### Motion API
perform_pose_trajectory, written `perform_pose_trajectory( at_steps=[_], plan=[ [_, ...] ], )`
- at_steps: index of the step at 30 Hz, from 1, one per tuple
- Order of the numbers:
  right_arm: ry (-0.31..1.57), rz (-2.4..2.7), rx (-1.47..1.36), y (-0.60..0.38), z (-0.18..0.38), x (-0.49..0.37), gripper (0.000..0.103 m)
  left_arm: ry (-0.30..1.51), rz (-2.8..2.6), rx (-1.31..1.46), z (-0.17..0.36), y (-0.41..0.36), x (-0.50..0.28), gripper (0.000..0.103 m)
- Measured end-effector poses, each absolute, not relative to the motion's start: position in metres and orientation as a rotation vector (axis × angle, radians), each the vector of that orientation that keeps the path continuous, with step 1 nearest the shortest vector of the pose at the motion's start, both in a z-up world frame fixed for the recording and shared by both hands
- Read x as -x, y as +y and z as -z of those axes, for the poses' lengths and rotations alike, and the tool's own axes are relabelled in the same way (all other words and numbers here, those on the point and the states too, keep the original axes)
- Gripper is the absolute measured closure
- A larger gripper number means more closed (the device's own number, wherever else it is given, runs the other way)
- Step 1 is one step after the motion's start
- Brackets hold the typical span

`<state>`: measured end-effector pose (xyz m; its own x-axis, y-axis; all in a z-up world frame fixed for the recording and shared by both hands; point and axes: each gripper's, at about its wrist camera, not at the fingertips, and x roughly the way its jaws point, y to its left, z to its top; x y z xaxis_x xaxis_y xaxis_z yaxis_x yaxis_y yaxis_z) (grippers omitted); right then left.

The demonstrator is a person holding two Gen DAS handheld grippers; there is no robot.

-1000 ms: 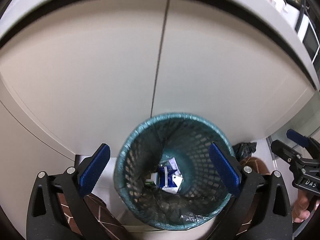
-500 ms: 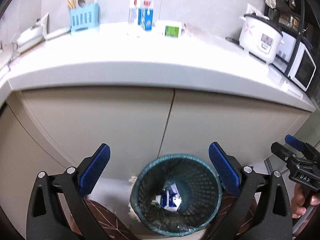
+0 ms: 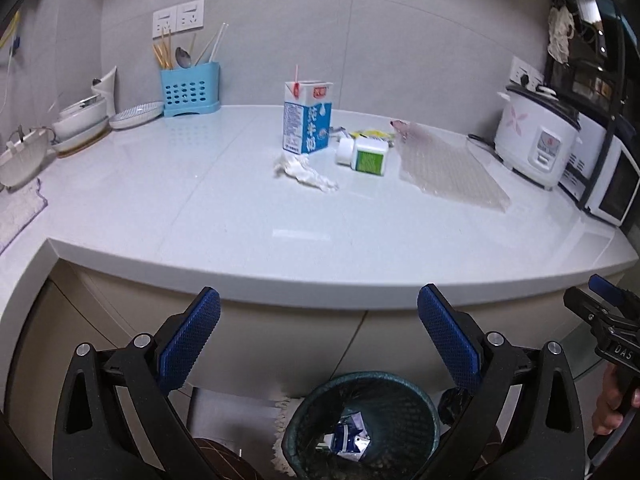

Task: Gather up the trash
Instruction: 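Raise both open tools from the trash bin up toward the counter, then grasp the crumpled white tissue with the left gripper while the right grasps the bubble wrap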

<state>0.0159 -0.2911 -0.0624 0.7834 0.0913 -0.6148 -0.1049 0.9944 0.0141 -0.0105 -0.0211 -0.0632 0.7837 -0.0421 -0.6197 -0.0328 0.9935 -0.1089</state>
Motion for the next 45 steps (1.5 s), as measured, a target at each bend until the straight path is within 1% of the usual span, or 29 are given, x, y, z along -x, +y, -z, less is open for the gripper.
perform_pose_trajectory(
  at_steps=[7,14,20,33,39,45],
  plan=[
    [0.675,-0.092,0.02,-0.29,0.041,-0.047,0.013,0.681,-0.039,0.14,0.045,-0.008,-0.019,0.006],
    [0.757,-0.07,-0.056,-0.298,0.027,-0.098,0.012,0.735,-0.045,0.176,0.044,0.003,-0.054,0.006],
    [0.797,-0.028,-0.056,-0.299,0.017,-0.147,0.012,0.765,-0.081,0.152,0.045,0.006,-0.083,0.006],
    [0.958,0.019,-0.1,-0.29,0.044,-0.254,0.012,0.881,-0.087,0.136,0.068,0.006,-0.17,0.007],
    [1.019,0.058,-0.114,-0.288,0.059,-0.302,0.012,0.898,-0.098,0.121,0.076,0.005,-0.198,0.007],
    [1.038,0.093,-0.091,-0.283,0.071,-0.327,0.012,0.931,-0.101,0.113,0.087,0.003,-0.213,0.014]
  ],
)
